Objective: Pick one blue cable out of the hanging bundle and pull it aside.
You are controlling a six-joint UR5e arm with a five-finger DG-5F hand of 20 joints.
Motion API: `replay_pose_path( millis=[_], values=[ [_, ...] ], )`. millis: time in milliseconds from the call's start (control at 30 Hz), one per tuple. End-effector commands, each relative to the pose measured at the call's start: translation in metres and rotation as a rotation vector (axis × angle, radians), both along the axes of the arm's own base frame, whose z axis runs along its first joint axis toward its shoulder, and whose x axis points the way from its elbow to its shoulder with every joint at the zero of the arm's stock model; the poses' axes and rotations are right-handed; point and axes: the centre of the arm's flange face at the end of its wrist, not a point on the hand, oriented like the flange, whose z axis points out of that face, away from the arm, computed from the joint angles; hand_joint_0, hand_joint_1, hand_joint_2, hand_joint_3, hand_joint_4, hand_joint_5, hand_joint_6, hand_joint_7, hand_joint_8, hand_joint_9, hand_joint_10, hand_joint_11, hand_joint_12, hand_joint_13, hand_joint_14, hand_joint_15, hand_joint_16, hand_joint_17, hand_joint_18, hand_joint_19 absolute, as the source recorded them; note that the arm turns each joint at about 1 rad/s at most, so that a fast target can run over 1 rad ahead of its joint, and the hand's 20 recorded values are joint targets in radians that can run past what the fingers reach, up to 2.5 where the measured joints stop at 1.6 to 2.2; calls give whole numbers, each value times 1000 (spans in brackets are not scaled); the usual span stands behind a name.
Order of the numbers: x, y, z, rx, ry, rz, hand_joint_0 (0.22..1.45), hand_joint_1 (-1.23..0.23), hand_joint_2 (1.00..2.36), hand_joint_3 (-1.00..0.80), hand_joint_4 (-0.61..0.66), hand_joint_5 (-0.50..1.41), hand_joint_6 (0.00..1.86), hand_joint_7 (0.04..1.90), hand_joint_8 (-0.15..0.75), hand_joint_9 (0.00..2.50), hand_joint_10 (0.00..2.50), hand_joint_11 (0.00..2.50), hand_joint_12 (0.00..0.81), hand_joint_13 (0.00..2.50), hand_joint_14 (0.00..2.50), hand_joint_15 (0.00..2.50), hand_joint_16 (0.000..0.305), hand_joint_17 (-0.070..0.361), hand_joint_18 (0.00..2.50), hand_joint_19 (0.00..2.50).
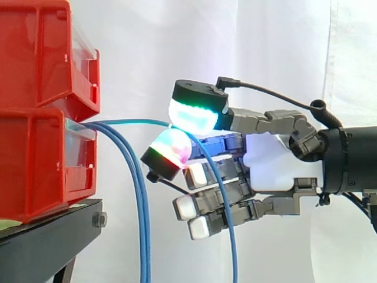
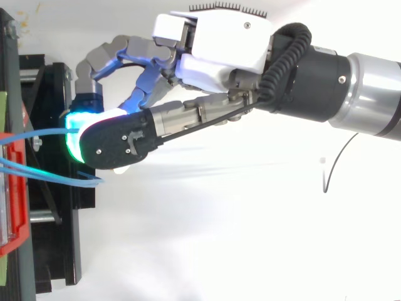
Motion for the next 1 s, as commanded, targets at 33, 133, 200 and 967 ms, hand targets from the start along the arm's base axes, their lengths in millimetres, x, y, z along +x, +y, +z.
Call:
replay_pose_path(
  millis=[33,133,200,967],
  values=[
    [0,0,0,0,1,-1,664,-860,1020,-190,-25,-143,920,1120,263,1125,17,589,326,904,24,621,40,91,692,594],
    [0,0,0,0,-1,-1,663,-852,1022,-141,-74,-139,926,1161,245,1147,20,597,324,907,23,626,40,90,696,593],
    [0,0,1,-1,0,-1,667,-854,1024,-106,-97,-137,929,1196,242,1162,20,584,320,917,24,626,40,89,703,591],
    [-31,-23,35,-86,141,33,682,-874,1026,-55,-74,-125,934,1294,240,1218,17,577,314,917,25,623,38,86,704,597]
  ],
)
